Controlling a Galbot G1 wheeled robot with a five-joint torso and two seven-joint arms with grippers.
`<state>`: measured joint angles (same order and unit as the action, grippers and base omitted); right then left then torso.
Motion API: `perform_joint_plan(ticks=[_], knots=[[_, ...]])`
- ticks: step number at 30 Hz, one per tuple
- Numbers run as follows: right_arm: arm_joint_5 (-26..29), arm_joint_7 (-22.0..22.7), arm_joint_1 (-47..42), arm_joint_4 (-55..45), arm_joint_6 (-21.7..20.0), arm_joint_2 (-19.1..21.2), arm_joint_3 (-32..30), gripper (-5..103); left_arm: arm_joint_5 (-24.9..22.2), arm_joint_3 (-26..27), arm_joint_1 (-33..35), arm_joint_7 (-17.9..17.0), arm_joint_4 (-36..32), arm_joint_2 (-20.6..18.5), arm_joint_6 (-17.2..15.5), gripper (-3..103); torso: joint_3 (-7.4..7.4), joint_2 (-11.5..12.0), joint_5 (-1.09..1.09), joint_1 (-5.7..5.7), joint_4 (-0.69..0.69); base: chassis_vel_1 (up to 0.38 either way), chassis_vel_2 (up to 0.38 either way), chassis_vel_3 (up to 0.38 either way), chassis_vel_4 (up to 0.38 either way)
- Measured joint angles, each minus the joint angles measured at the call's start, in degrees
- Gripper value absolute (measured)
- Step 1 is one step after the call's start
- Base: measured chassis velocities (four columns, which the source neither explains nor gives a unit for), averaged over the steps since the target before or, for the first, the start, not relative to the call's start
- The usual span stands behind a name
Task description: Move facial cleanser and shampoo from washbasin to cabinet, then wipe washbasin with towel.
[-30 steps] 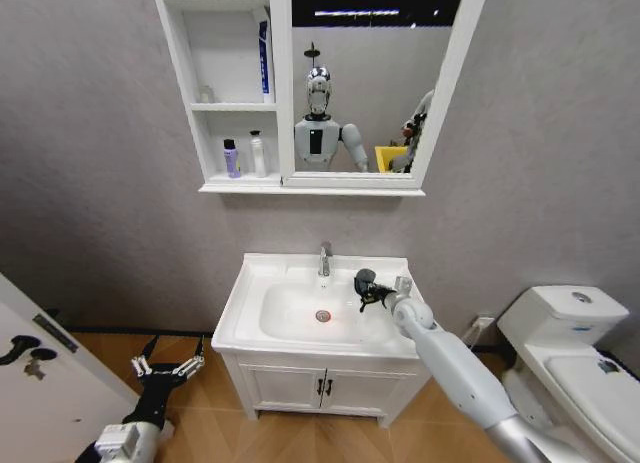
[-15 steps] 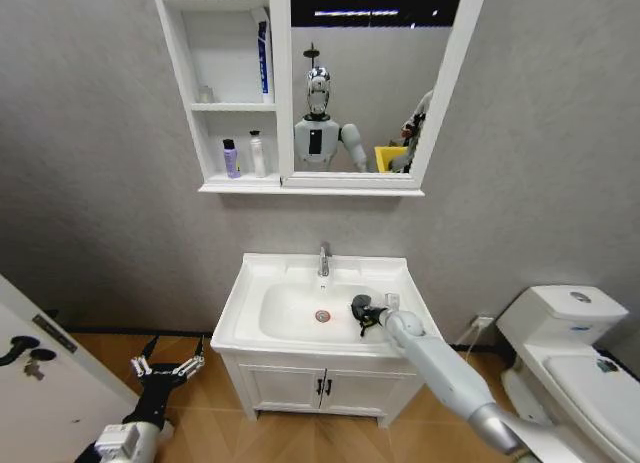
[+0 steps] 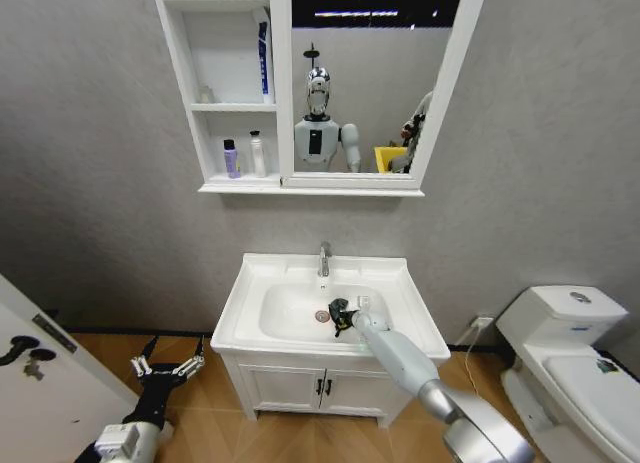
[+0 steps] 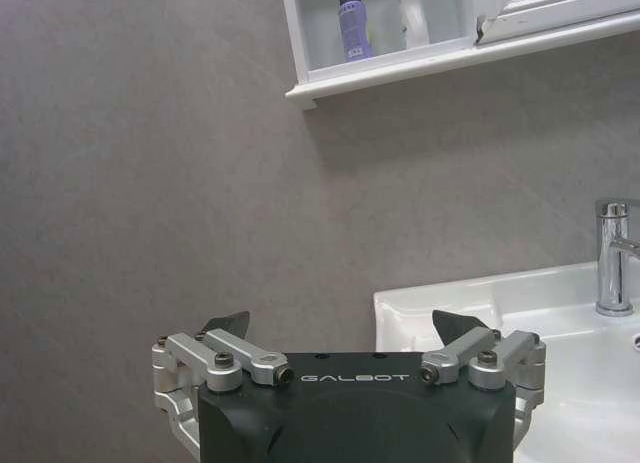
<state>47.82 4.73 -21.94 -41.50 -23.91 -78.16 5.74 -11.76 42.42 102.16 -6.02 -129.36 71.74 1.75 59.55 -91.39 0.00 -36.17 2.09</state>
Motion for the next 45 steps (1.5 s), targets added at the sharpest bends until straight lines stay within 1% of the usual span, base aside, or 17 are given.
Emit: perform_joint_plan(ticks=[2,7,8,12,16,18,23,26,30,33,34,36,37,41,43,44,45], knots=[[0.13,-0.06,0.30,0.29,-0.01,-0.41,0.21,6,0.00,0.00,0.00,0.00,0.00,0.00,0.00,100,0.00,0.00,0.00,0.00,0.00,0.000,0.000,0.000,0.000],[3.75,0.80,2.04,1.32,-1.01,-5.06,2.48,6,0.00,0.00,0.00,0.00,0.00,0.00,0.00,100,0.00,0.01,-0.01,-0.01,0.02,0.000,0.000,0.000,0.000],[3.75,0.80,2.04,1.32,-1.01,-5.06,2.48,6,0.00,0.00,0.00,0.00,0.00,0.00,0.00,100,0.00,0.01,-0.01,-0.01,0.02,0.000,0.000,0.000,0.000],[6.18,1.05,2.38,-0.12,-1.06,-8.19,3.02,6,0.00,0.00,0.00,0.00,0.00,0.00,0.00,100,0.00,0.00,-0.01,-0.01,0.02,0.000,0.000,0.000,0.000],[8.79,1.38,2.43,-2.17,-1.01,-8.67,3.77,6,0.00,0.00,0.00,0.00,0.00,0.00,0.00,100,0.00,0.00,-0.01,-0.01,0.02,0.000,0.000,0.000,0.000],[8.89,1.57,2.41,-2.27,-0.99,-8.67,3.86,6,0.00,0.00,0.00,0.00,0.00,0.00,0.00,100,-0.01,0.00,-0.01,-0.01,0.02,0.000,0.000,0.000,0.000],[6.86,4.80,1.79,-0.22,-0.93,-8.61,2.64,6,0.00,0.00,0.00,0.00,0.00,0.00,0.00,100,-0.01,0.00,0.00,-0.01,0.01,0.000,0.000,0.000,0.000],[6.22,6.61,1.01,-0.14,-0.28,-7.38,2.29,6,0.00,0.00,0.00,0.00,0.00,0.00,0.00,100,-0.01,0.00,0.00,-0.01,0.01,0.000,0.000,0.000,0.000],[6.16,12.32,-1.42,-2.95,0.60,-3.97,0.73,6,0.00,0.00,0.00,0.00,0.00,0.00,0.00,100,-0.01,-0.01,0.01,0.00,0.01,0.000,0.000,0.000,0.000],[6.14,13.57,-1.80,-3.86,0.63,-3.08,0.67,6,0.00,0.00,0.00,0.00,0.00,0.00,0.00,100,-0.01,-0.01,0.02,0.00,0.02,0.000,0.000,0.000,0.000],[6.51,16.91,-2.43,-5.96,0.54,-1.04,0.39,6,0.00,0.00,0.00,0.00,0.00,0.00,0.00,100,-0.01,-0.01,0.02,0.00,0.00,0.000,0.000,0.000,0.000],[7.38,20.09,-2.67,-7.89,0.21,1.23,-0.59,6,0.00,0.00,0.00,0.00,0.00,0.00,0.00,100,-0.01,-0.01,0.01,0.00,0.00,0.000,0.000,0.000,0.000],[7.38,20.09,-2.67,-7.89,0.21,1.23,-0.59,6,0.00,0.00,0.00,0.00,0.00,0.00,0.00,100,-0.01,-0.01,0.01,0.00,0.00,0.000,0.000,0.000,0.000],[7.15,21.15,-3.02,-11.31,0.30,4.20,-0.86,6,0.00,0.00,0.00,0.01,0.00,0.00,0.00,100,0.00,-0.01,0.02,0.00,0.00,0.000,0.000,0.000,0.000],[6.75,21.42,-3.57,-15.16,0.35,6.50,-1.08,6,0.00,0.00,0.00,0.00,0.00,0.00,0.00,100,0.00,-0.01,0.02,-0.01,0.01,0.000,0.000,0.000,0.000],[6.75,21.42,-3.57,-15.16,0.35,6.50,-1.08,6,0.00,0.00,0.00,0.00,0.00,0.00,0.00,100,0.00,-0.01,0.02,-0.01,0.01,0.000,0.000,0.000,0.000],[6.10,21.40,-4.19,-18.23,0.42,8.12,-1.74,6,0.00,0.01,0.00,0.00,0.00,0.00,0.00,100,0.00,-0.01,0.02,0.00,0.02,0.000,0.000,0.000,0.000]])
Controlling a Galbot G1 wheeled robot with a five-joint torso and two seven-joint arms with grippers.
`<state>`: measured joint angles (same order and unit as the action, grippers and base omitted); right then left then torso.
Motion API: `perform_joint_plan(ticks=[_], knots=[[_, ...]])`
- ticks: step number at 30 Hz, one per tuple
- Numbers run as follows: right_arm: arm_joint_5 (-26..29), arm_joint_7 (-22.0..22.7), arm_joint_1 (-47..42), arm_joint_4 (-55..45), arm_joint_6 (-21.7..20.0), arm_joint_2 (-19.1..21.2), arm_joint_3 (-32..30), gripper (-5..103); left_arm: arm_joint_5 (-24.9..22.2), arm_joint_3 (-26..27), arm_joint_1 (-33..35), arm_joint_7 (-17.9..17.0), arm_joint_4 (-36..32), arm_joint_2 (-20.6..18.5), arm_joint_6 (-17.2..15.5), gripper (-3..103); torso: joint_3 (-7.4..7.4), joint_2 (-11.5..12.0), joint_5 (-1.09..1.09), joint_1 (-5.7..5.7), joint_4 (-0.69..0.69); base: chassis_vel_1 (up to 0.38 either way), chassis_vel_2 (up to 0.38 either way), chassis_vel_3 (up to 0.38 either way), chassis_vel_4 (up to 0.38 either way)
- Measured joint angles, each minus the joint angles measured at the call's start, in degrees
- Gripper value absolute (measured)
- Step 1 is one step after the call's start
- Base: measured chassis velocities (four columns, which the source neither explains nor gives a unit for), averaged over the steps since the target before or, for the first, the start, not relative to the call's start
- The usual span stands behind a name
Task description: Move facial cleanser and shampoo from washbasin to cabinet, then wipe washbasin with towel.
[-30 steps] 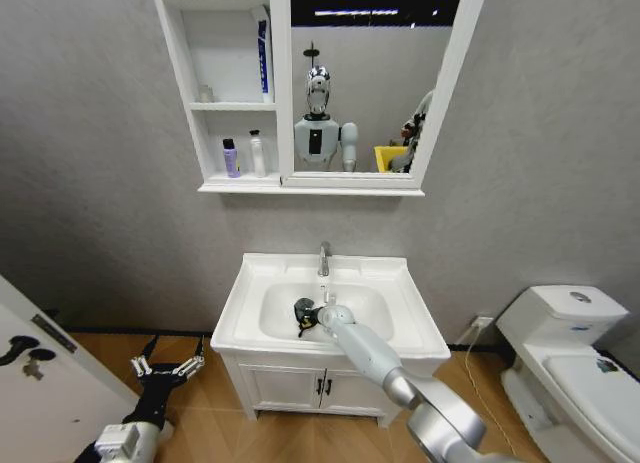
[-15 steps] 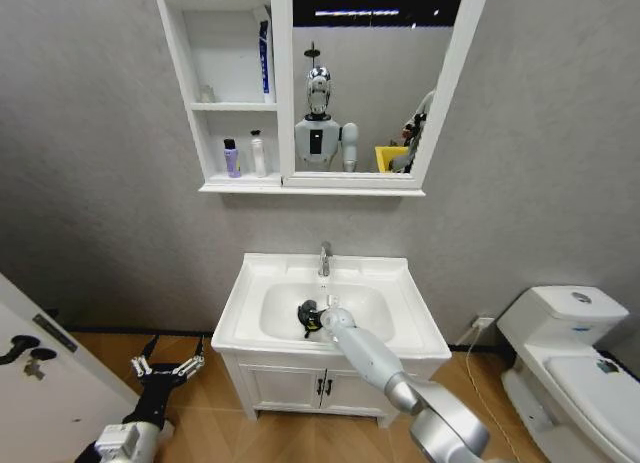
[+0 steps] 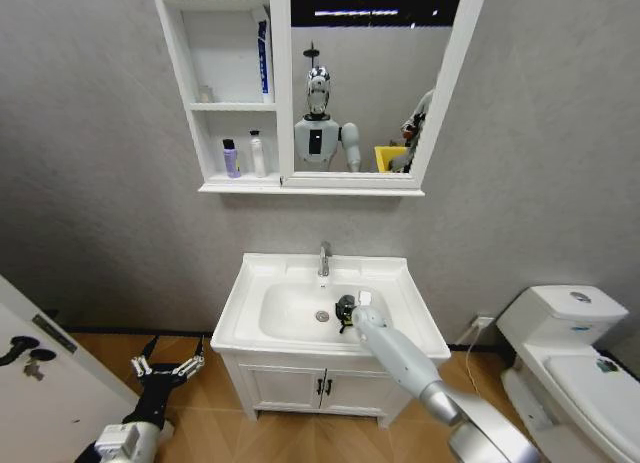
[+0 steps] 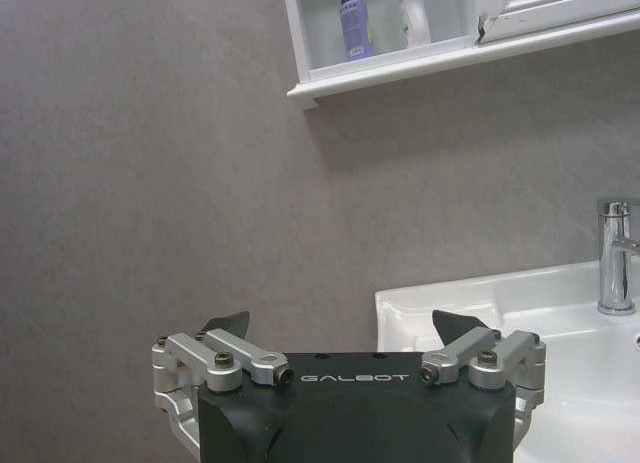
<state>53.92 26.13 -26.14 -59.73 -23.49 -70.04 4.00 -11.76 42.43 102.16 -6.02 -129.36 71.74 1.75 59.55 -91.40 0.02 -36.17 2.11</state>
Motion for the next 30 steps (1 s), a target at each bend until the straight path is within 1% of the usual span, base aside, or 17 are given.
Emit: perform_joint_plan(ticks=[1,2,4,5,6,7,9,10,12,13,14,15,16,18,20,24,30], knots=[[-1.97,-0.58,-1.19,-4.51,0.37,2.33,-1.68,6,-0.01,0.00,0.00,0.00,0.00,0.00,0.00,100,0.00,0.00,0.01,0.00,0.00,0.000,0.000,0.000,0.000],[-1.97,-0.58,-1.19,-4.51,0.37,2.33,-1.68,6,-0.01,0.00,0.00,0.00,0.00,0.00,0.00,100,0.00,0.00,0.01,0.00,0.00,0.000,0.000,0.000,0.000],[-3.04,-1.86,-3.82,-13.74,0.40,8.26,-4.80,6,0.00,0.00,0.00,0.00,0.00,0.00,0.01,100,-0.01,0.00,-0.02,0.00,-0.02,0.000,0.000,0.000,0.000],[-3.04,-1.86,-3.82,-13.74,0.40,8.26,-4.80,6,0.00,0.00,0.00,0.00,0.00,0.00,0.01,100,-0.01,0.00,-0.02,0.00,-0.02,0.000,0.000,0.000,0.000],[-3.34,-2.96,-5.06,-17.04,0.44,10.87,-6.29,6,0.00,0.00,0.00,0.00,0.00,0.00,0.01,100,-0.01,-0.01,-0.03,0.01,-0.04,0.000,0.000,0.000,0.000],[-3.34,-2.96,-5.06,-17.04,0.44,10.87,-6.29,6,0.00,0.00,0.00,0.00,0.00,0.00,0.01,100,-0.01,-0.01,-0.03,0.01,-0.04,0.000,0.000,0.000,0.000],[-5.84,-7.37,-6.65,-18.98,1.94,14.18,-9.35,6,0.00,0.00,0.00,0.00,0.00,0.00,0.01,100,-0.01,-0.01,-0.01,0.01,-0.05,0.000,0.000,0.000,0.000],[-5.84,-7.37,-6.65,-18.98,1.94,14.18,-9.35,6,0.00,0.00,0.00,0.00,0.00,0.00,0.01,100,-0.01,-0.01,-0.01,0.01,-0.05,0.000,0.000,0.000,0.000],[-5.99,-11.82,-6.81,-15.76,4.79,15.39,-10.90,6,0.00,0.00,0.00,0.00,0.00,0.00,0.01,100,-0.01,-0.01,-0.02,0.01,-0.02,0.000,0.000,0.000,0.000],[-5.99,-11.82,-6.81,-15.76,4.79,15.39,-10.90,6,0.00,0.00,0.00,0.00,0.00,0.00,0.01,100,-0.01,-0.01,-0.02,0.01,-0.02,0.000,0.000,0.000,0.000],[-5.84,-12.78,-6.70,-14.44,5.46,15.42,-11.07,6,0.00,0.00,0.00,0.00,0.00,0.00,0.01,100,-0.01,0.00,0.00,0.01,-0.02,0.000,0.000,0.000,0.000],[-5.53,-15.42,-6.29,-10.95,7.18,15.34,-11.38,6,0.00,0.00,0.00,0.00,0.00,0.00,0.02,100,-0.01,0.00,0.01,0.00,-0.01,0.000,0.000,0.000,0.000],[-5.53,-15.42,-6.29,-10.95,7.18,15.34,-11.38,6,0.00,0.00,0.00,0.00,0.00,0.00,0.02,100,-0.01,0.00,0.01,0.00,-0.01,0.000,0.000,0.000,0.000],[-4.45,-18.66,-4.98,-3.45,10.00,14.25,-11.44,6,0.00,0.00,0.00,0.00,0.00,0.00,0.01,100,-0.01,0.00,0.00,0.00,-0.02,0.000,0.000,0.000,0.000],[-3.79,-19.61,-4.39,-0.23,11.07,13.32,-11.25,6,0.00,0.00,0.00,0.00,0.00,0.00,0.01,100,0.00,0.00,0.00,0.00,-0.02,0.000,0.000,0.000,0.000],[-3.61,-21.08,-3.79,2.12,11.79,12.32,-10.73,6,0.00,0.00,0.00,0.00,0.00,0.00,0.01,100,-0.01,0.00,-0.02,0.00,-0.01,0.000,0.000,0.000,0.000],[-3.41,-21.45,-3.09,2.79,11.63,11.71,-10.08,6,0.00,0.00,0.00,0.00,0.00,0.00,0.00,100,0.00,0.00,-0.03,0.00,-0.01,0.000,0.000,0.000,0.000]])
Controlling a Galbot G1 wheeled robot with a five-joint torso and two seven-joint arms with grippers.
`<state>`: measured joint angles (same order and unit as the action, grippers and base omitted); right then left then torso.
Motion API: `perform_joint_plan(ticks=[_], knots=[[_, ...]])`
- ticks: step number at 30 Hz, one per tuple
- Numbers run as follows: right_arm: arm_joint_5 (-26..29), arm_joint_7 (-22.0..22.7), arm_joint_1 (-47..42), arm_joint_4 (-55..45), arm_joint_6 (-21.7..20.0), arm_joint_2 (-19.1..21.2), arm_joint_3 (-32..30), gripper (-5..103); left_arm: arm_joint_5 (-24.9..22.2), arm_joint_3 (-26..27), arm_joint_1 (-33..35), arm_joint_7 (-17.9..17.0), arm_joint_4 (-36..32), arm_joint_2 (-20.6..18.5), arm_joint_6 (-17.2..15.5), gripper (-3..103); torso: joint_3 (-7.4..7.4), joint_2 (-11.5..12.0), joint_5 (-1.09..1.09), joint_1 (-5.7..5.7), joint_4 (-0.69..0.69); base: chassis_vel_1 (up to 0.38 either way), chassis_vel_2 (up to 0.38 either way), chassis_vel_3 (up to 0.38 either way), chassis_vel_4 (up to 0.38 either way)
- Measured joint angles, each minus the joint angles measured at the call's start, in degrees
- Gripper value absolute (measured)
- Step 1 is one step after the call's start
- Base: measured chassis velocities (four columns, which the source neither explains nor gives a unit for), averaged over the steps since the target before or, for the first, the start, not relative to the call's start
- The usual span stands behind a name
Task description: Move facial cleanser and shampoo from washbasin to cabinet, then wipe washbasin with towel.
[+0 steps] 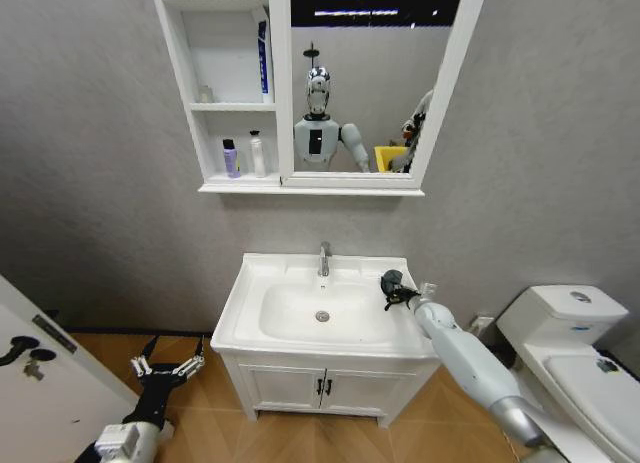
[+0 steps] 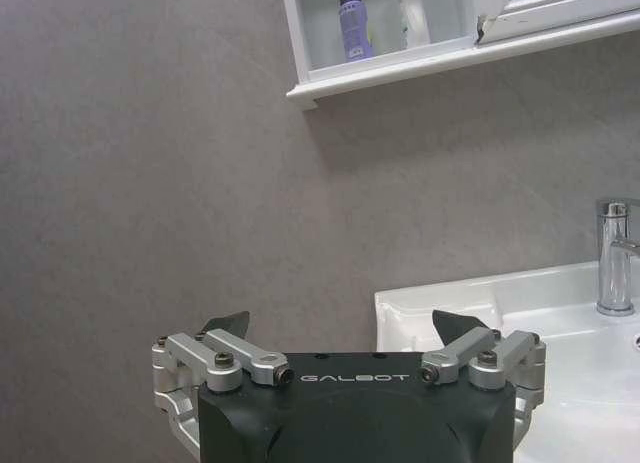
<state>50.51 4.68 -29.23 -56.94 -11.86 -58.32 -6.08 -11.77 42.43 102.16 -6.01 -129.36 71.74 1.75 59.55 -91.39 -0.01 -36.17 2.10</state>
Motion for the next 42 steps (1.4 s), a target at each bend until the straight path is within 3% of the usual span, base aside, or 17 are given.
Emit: perform_joint_plan(ticks=[3,7,9,13,15,19,21,23,24,26,28,35,38,39,41,42], knots=[[-2.44,0.05,0.31,1.15,-0.03,-0.77,-0.30,3,0.00,0.00,0.00,0.00,0.00,0.00,0.00,100,0.00,0.00,0.00,0.00,0.01,0.000,0.000,0.000,0.000],[-5.50,-1.03,0.45,2.52,1.45,-0.97,-0.59,13,0.00,0.00,0.00,0.00,0.00,0.00,0.00,100,0.00,0.00,0.00,0.00,-0.01,0.000,0.000,0.000,0.000],[-8.70,-2.31,0.09,2.68,3.83,-0.86,-1.21,29,0.00,0.00,0.00,0.00,0.00,0.00,0.00,100,0.00,0.00,0.01,0.00,0.00,0.000,0.000,0.000,0.000],[-13.51,-3.10,-1.02,1.71,7.06,-0.91,-2.99,35,0.00,0.00,0.00,0.00,0.00,0.00,0.00,100,0.00,0.00,0.01,-0.01,-0.01,0.000,0.000,0.000,0.000],[-16.81,-3.65,-3.75,-2.45,10.56,-0.16,-5.33,50,0.00,0.00,0.00,0.00,0.00,0.00,0.00,100,0.00,0.00,0.02,0.00,0.01,0.000,0.000,0.000,0.000],[-17.14,-3.69,-6.00,-6.26,11.06,0.95,-6.93,56,0.00,0.00,0.00,0.00,0.00,0.00,0.00,100,0.00,0.00,-0.01,0.00,-0.01,0.000,0.000,0.000,0.000],[-17.05,-3.82,-9.03,-11.02,11.37,2.22,-9.14,73,0.00,0.00,0.00,0.00,0.00,0.00,-0.01,100,0.00,0.00,0.01,0.00,-0.01,0.000,0.000,0.000,0.000],[-16.95,-3.87,-9.56,-11.73,11.44,2.41,-9.52,73,0.00,0.00,0.00,0.00,0.00,0.00,-0.01,100,-0.01,-0.01,0.01,0.00,-0.01,0.000,0.000,0.000,0.000],[-16.77,-3.95,-11.75,-14.23,11.69,2.93,-11.01,83,0.00,0.00,0.00,0.00,0.00,0.00,-0.01,100,0.00,0.00,0.00,0.00,-0.01,0.000,0.000,0.000,0.000],[-16.71,-3.95,-13.26,-15.79,11.72,3.18,-12.01,83,0.00,0.00,0.00,0.00,0.00,0.00,-0.01,100,0.00,0.00,0.02,0.00,0.01,0.000,0.000,0.000,0.000],[-15.95,-2.75,-20.26,-23.01,10.59,3.85,-15.47,97,0.00,0.00,0.00,0.00,0.00,0.00,-0.01,100,0.00,0.00,0.00,-0.01,0.00,0.000,0.000,0.000,0.000],[-17.46,0.35,-36.37,-39.32,11.11,1.70,-24.15,100,0.00,0.00,0.00,0.01,0.00,0.00,-0.02,100,-0.01,-0.01,0.00,0.00,0.02,0.000,0.000,0.000,0.000],[-17.66,0.32,-54.35,-53.42,10.87,-4.00,-32.46,100,0.00,0.00,0.00,0.00,0.00,0.00,-0.01,100,-0.01,-0.01,0.00,0.01,-0.04,0.000,0.000,0.000,0.000],[-17.66,0.32,-54.35,-53.42,10.87,-4.00,-32.46,100,0.00,0.00,0.00,0.00,0.00,0.00,-0.01,100,-0.01,-0.01,0.00,0.01,-0.04,0.000,0.000,0.000,0.000],[-20.10,0.21,-65.47,-61.22,14.30,-8.54,-36.18,100,0.00,0.00,0.00,0.00,0.00,0.00,-0.01,100,-0.02,-0.01,-0.01,0.02,-0.03,0.000,0.000,0.000,0.000],[-20.10,0.21,-65.47,-61.22,14.30,-8.54,-36.18,100,0.00,0.00,0.00,0.00,0.00,0.00,-0.01,100,-0.02,-0.01,-0.01,0.02,-0.03,0.000,0.000,0.000,0.000]])
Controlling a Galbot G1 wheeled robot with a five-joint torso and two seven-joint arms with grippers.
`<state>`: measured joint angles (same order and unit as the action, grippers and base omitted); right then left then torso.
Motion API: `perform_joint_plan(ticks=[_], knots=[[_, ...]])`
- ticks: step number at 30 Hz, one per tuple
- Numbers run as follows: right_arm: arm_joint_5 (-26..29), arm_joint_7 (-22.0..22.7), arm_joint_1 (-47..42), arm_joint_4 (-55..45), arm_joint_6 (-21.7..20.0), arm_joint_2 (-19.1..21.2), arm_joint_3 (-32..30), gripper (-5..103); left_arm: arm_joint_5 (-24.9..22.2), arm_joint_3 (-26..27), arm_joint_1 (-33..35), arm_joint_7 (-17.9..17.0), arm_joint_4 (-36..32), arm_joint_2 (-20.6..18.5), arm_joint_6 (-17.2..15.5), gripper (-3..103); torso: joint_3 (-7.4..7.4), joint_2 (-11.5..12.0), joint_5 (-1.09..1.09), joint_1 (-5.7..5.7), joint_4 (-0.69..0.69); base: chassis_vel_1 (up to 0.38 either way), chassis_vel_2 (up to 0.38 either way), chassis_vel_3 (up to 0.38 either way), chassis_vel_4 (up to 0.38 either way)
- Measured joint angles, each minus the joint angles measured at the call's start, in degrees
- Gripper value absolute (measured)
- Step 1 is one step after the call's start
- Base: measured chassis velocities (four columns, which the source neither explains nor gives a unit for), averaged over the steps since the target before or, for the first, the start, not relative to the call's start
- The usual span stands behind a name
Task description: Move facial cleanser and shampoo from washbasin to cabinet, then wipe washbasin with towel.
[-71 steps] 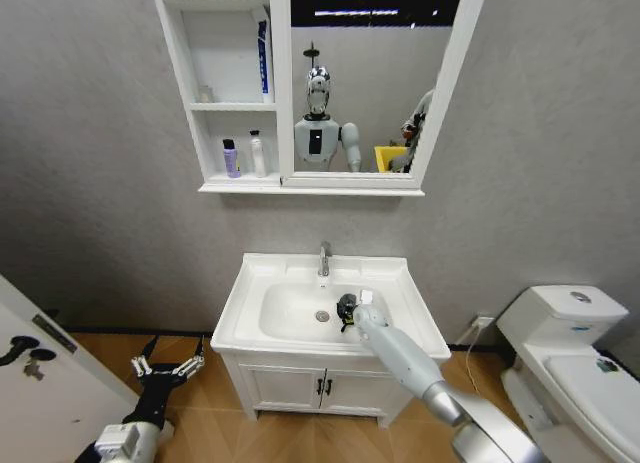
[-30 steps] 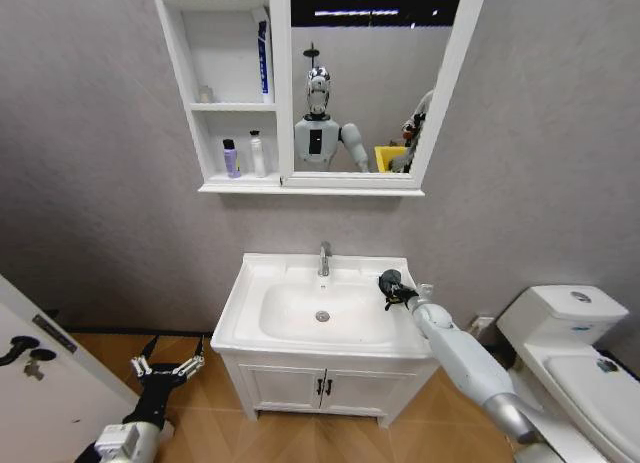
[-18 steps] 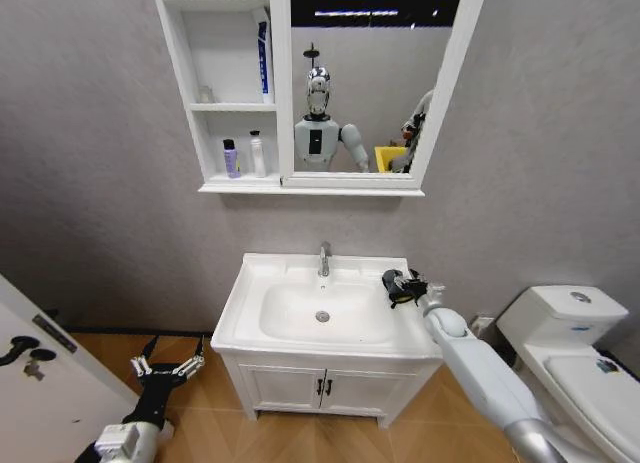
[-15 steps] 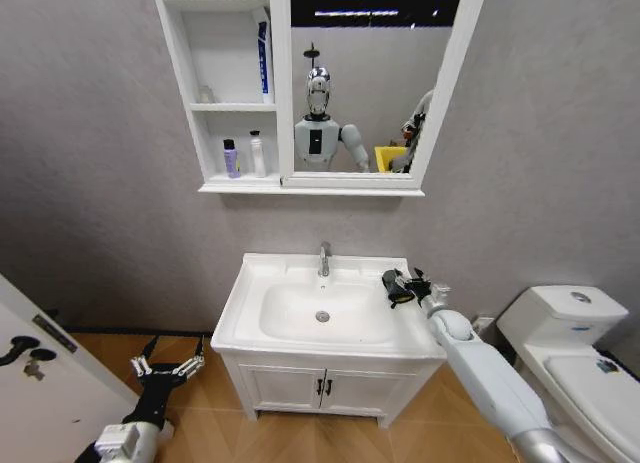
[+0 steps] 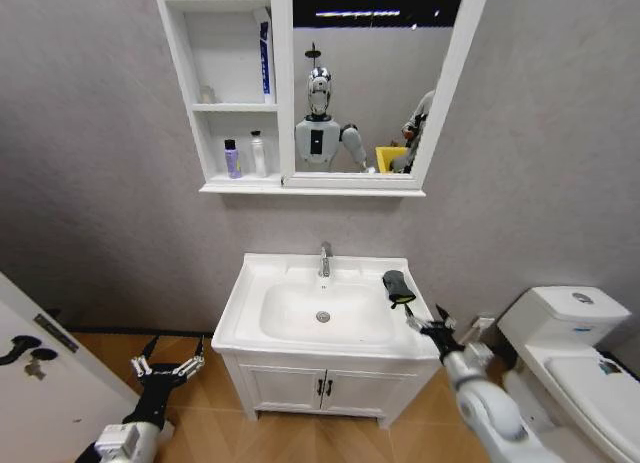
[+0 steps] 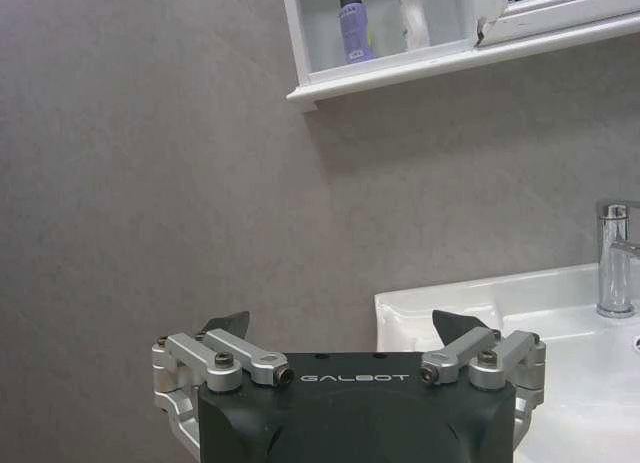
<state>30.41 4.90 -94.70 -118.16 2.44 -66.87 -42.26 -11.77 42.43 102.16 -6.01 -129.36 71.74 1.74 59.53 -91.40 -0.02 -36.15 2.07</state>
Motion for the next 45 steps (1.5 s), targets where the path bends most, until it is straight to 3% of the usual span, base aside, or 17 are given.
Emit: perform_joint_plan(ticks=[4,7,18,45], knots=[[-4.96,0.42,-9.76,-7.66,3.57,-4.51,-1.93,100,0.00,-0.01,0.00,0.00,0.00,0.00,0.01,100,0.00,-0.01,0.00,0.01,0.00,0.000,0.000,0.000,0.000],[-6.84,1.16,-12.22,-9.98,3.90,-5.71,-1.94,100,0.00,0.00,0.00,0.00,0.00,0.00,0.01,100,0.01,0.00,0.02,-0.01,0.06,0.000,0.000,0.000,0.000],[-13.85,2.47,-20.44,-16.59,3.96,-10.44,-0.45,100,0.01,0.00,0.00,0.00,0.00,0.00,0.01,100,0.01,0.00,0.01,-0.01,0.02,0.000,0.000,0.000,0.000],[-14.08,2.44,-19.97,-16.14,3.83,-10.34,-0.10,100,0.00,0.00,-0.01,0.00,0.00,0.00,0.01,100,0.02,0.02,0.02,-0.05,0.02,0.019,-0.012,-0.014,0.015]])
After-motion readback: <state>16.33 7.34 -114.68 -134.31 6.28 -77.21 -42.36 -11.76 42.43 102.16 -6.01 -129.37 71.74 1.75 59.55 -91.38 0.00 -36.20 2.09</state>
